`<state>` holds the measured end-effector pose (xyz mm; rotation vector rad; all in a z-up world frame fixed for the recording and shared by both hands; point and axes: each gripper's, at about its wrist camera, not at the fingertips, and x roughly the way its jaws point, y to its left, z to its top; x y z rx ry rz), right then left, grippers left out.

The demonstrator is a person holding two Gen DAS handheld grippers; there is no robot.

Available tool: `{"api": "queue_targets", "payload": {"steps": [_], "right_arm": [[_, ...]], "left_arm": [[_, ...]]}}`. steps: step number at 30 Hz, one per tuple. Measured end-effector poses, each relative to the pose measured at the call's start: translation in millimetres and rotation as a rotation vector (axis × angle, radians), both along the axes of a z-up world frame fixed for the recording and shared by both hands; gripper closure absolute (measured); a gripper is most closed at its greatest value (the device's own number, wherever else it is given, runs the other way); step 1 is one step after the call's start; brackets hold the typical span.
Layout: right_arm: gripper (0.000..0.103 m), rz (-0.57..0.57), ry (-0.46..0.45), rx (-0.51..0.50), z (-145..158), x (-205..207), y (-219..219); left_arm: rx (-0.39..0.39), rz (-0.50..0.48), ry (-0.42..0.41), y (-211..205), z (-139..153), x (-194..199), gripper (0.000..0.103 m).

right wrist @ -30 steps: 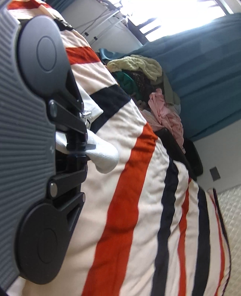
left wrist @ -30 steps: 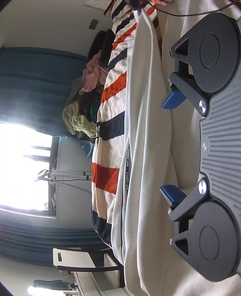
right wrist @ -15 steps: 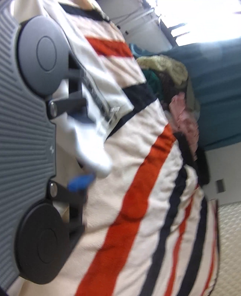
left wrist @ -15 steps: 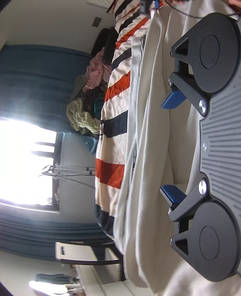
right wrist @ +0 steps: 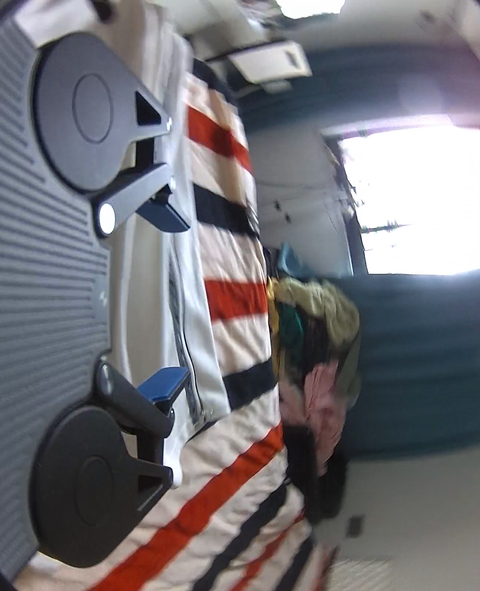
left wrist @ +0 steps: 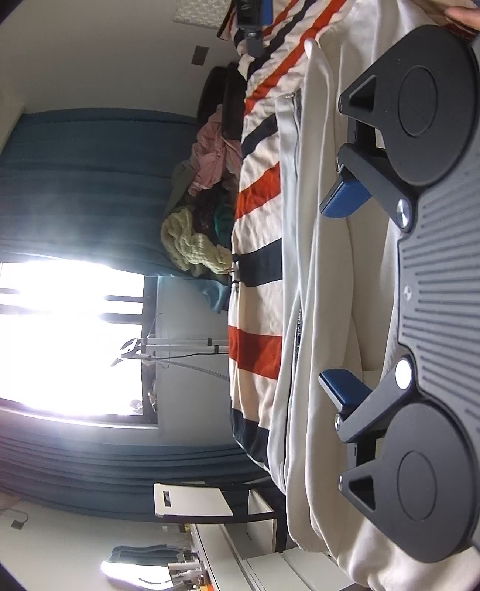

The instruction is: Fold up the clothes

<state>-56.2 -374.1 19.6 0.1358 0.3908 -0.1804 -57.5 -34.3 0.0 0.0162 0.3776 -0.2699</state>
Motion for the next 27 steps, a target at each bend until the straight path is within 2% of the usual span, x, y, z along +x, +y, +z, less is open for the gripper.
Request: {"api": "queue_targets", "payload": {"steps": [6,9,11,19,22,27], "right_arm": [[0.022,0.121,0.008,0.011,-0.3,-29.5,56.1],[0.022,0.122,-0.004,0.008,-11.2,-36.8,67.2],[0.022,0.079,0.003,0.000,-17.7,-39.1,67.8],[0.022,-0.020,-0.040,0.067,-23.7,-47.6,55.4],[0.022,-0.036,-0.034,0.072,-27.3,-46.8,52.5],[0.022,-0.062,-0.025,0.134,-32.4,-45.0,39.2]], "left_arm": [[-0.026,0.009,0.037,11.5,-0.6,-23.0,0.013],[-0.038,0.024,0.062,20.5,-2.9,-30.9,0.013],[-0.059,0.053,0.094,29.8,-6.0,-31.0,0.011],[-0.086,0.268,0.312,86.9,-25.9,-7.9,0.010],[-0.174,0.373,0.421,120.5,-26.5,2.0,0.010],[-0.267,0.531,0.510,174.5,-9.2,11.2,0.008]]}}
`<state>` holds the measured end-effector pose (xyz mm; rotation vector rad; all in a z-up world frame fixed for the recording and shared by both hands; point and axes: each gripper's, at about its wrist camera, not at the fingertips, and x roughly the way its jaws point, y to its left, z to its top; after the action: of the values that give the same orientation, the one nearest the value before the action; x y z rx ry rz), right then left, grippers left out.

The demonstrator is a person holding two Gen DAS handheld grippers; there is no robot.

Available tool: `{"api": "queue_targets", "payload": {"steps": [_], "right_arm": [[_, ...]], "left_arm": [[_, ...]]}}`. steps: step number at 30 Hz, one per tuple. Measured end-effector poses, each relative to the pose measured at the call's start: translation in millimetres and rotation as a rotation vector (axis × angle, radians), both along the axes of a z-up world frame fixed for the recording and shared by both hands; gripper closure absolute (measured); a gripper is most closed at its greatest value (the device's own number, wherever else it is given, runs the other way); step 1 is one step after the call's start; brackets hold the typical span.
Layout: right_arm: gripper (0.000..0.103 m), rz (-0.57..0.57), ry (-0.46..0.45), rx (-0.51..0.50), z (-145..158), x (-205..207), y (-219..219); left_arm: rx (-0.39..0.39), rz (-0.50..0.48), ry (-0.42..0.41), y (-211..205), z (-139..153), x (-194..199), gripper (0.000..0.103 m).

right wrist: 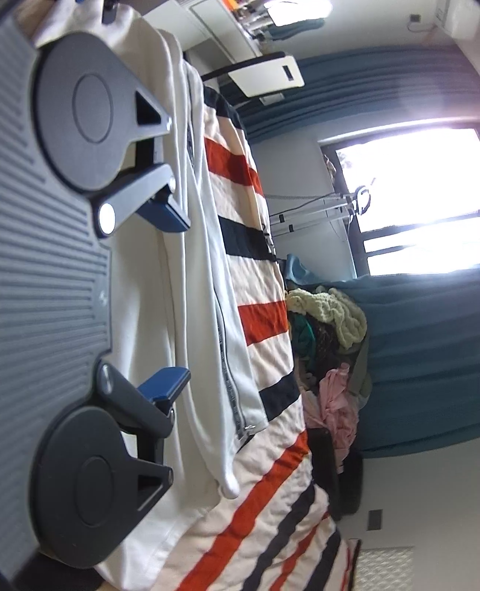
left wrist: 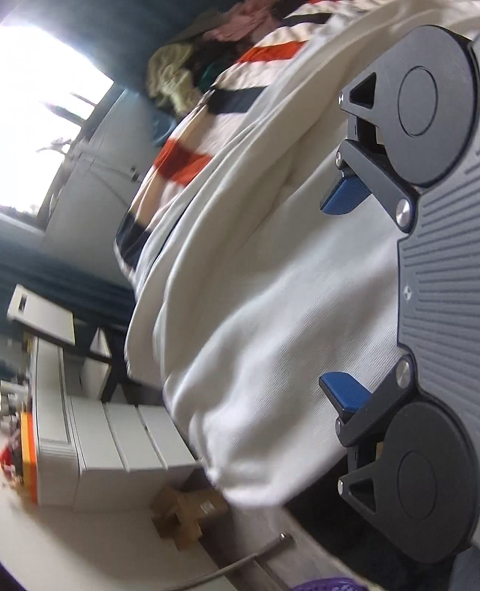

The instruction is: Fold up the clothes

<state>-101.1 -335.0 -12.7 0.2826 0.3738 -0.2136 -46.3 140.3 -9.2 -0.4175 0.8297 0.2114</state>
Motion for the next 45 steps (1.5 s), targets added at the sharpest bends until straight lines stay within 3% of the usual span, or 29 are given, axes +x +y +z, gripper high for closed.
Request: {"api": "queue_targets", "payload": {"steps": [8,12,16,22,32,37,41,43,45], "right_arm": [[0.022,-0.025,-0.003,0.136,-4.8,-3.7,-19.4],[0.022,-0.021,-0.002,0.175,-6.1,-3.8,-23.1],[0.022,-0.023,-0.007,0.190,-6.4,-5.1,-24.3],[0.022,-0.019,-0.036,0.299,-9.7,-9.8,-36.7],[0.021,-0.068,-0.041,0.428,-18.1,-11.9,-50.2],[0.021,-0.112,-0.087,0.517,-17.0,-22.8,-67.7],[0.020,-0.175,-0.114,0.679,-10.0,-43.5,-110.2],[0.020,-0.234,-0.112,0.698,-6.2,-58.4,-135.7],[0.020,-0.303,-0.118,0.725,-10.7,-78.1,-163.8]], "left_arm": [[-0.298,0.182,0.234,101.0,-8.6,24.9,0.007],[-0.400,0.271,0.256,133.6,-25.4,17.1,0.007],[-0.435,0.301,0.268,149.1,-39.6,10.4,0.007],[-0.486,0.270,0.195,157.1,-46.7,12.5,0.009],[-0.806,0.287,-0.058,178.8,-53.7,-28.6,0.028],[-0.840,0.395,0.001,187.0,-68.0,-32.2,0.036],[-0.882,0.450,0.023,192.4,-77.6,-36.3,0.042],[-0.888,0.456,0.015,191.9,-78.4,-36.3,0.042],[-0.877,0.458,0.004,192.1,-78.1,-34.0,0.051]]}}
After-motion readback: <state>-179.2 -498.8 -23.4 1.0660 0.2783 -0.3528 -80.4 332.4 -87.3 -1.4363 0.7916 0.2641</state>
